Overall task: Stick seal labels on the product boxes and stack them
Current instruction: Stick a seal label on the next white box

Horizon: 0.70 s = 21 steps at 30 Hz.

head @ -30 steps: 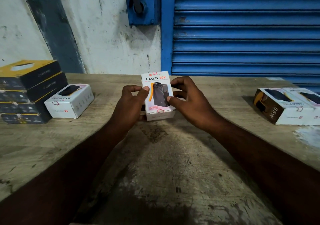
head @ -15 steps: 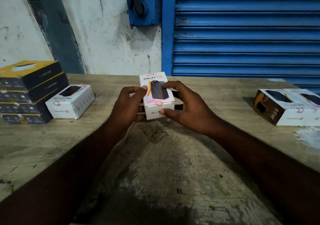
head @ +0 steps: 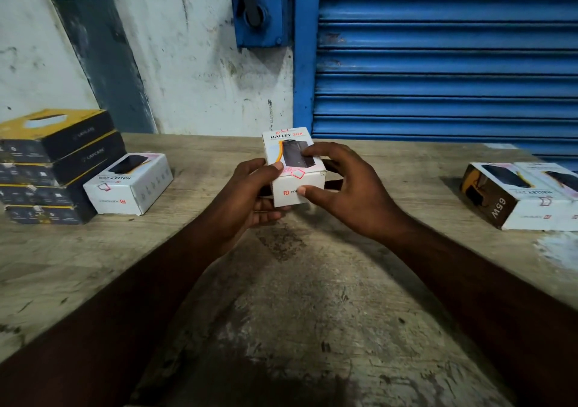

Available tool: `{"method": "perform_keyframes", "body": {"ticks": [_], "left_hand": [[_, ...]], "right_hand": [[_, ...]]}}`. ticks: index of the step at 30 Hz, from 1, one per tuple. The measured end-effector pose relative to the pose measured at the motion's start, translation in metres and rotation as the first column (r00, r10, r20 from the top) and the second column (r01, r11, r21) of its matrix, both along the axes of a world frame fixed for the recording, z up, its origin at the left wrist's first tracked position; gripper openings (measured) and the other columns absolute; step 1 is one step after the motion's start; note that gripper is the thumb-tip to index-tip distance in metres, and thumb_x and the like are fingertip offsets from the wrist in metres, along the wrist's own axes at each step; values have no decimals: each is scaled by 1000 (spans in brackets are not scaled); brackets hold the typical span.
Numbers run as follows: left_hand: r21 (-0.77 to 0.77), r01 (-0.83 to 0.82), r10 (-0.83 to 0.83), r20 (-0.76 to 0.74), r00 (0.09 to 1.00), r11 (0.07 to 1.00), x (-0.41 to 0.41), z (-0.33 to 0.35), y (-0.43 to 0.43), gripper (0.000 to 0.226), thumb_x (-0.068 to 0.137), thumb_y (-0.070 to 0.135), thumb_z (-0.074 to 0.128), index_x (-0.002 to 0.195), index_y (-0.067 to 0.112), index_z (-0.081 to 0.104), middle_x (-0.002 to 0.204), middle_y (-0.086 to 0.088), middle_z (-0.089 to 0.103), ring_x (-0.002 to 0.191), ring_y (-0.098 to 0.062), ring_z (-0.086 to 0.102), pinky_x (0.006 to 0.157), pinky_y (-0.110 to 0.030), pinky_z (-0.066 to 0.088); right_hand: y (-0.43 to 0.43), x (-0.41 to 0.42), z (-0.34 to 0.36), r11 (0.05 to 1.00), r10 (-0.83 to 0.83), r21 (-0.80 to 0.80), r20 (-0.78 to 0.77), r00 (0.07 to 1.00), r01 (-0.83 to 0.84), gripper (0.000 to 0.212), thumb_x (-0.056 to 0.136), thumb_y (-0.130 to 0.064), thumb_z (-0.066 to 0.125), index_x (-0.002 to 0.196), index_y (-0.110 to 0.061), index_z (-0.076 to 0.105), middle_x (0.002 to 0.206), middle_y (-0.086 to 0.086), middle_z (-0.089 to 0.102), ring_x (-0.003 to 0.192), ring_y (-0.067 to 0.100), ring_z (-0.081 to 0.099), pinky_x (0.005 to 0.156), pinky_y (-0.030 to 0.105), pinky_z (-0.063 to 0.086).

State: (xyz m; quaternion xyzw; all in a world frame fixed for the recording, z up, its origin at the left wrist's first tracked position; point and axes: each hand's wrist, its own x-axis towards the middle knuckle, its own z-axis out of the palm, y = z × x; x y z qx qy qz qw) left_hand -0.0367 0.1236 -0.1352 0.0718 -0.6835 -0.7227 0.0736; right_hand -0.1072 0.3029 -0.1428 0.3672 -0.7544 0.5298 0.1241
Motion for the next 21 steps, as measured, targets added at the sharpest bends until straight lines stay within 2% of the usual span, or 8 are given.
{"method": "perform_keyframes", "body": {"ticks": [3,5,8,12,14,17,21], "left_hand": [[-21,-53,52,-33,998,998,-3,0,2,53,96,41,62,141,18,45,101,-8,75,76,-18,73,67,-33,60],[-24,-104,103,-44,994,994,-4,0,3,52,96,39,63,140,21,42,102,-8,73,78,-19,73,74,-38,61],[-16,-151,150,-62,987,988,-4,-1,4,55,95,37,65,141,23,39,104,-8,72,83,-22,73,79,-42,61],[0,-179,178,-82,981,984,-4,-1,4,55,95,34,65,142,22,38,108,-7,70,89,-22,73,78,-41,62],[-4,-184,183,-85,979,983,-4,-1,5,56,95,35,65,142,23,38,113,-8,69,91,-22,73,78,-41,62],[-16,-189,187,-85,979,982,-5,-2,4,57,95,36,66,142,24,37,118,-9,68,92,-22,73,73,-38,62],[-29,-186,183,-82,980,982,-5,-4,4,57,94,36,66,142,25,37,119,-9,68,92,-21,72,70,-36,61]], "right_hand": [[-2,2,1,992,-93,65,-185,978,106,48,76,-19,84,121,-22,68,134,-1,55,122,9,55,95,29,52],[-4,4,2,987,-122,76,-253,960,145,41,76,-19,83,115,-20,70,136,2,55,125,10,51,98,21,45],[-6,7,2,982,-142,77,-285,948,170,34,77,-17,83,109,-18,71,134,2,57,122,6,51,92,8,38],[-7,9,3,984,-142,64,-272,952,165,32,77,-15,83,107,-20,73,130,-1,60,117,1,52,91,4,37],[-8,11,5,985,-144,55,-247,958,162,31,77,-17,84,106,-20,75,130,-3,61,117,0,53,92,8,41],[-10,14,7,990,-139,21,-134,981,143,30,76,-17,86,104,-20,76,129,-7,62,118,0,55,97,24,49],[-11,17,10,996,-86,-18,12,996,86,26,76,-15,86,91,-33,75,128,-11,61,120,0,56,98,35,52]]}}
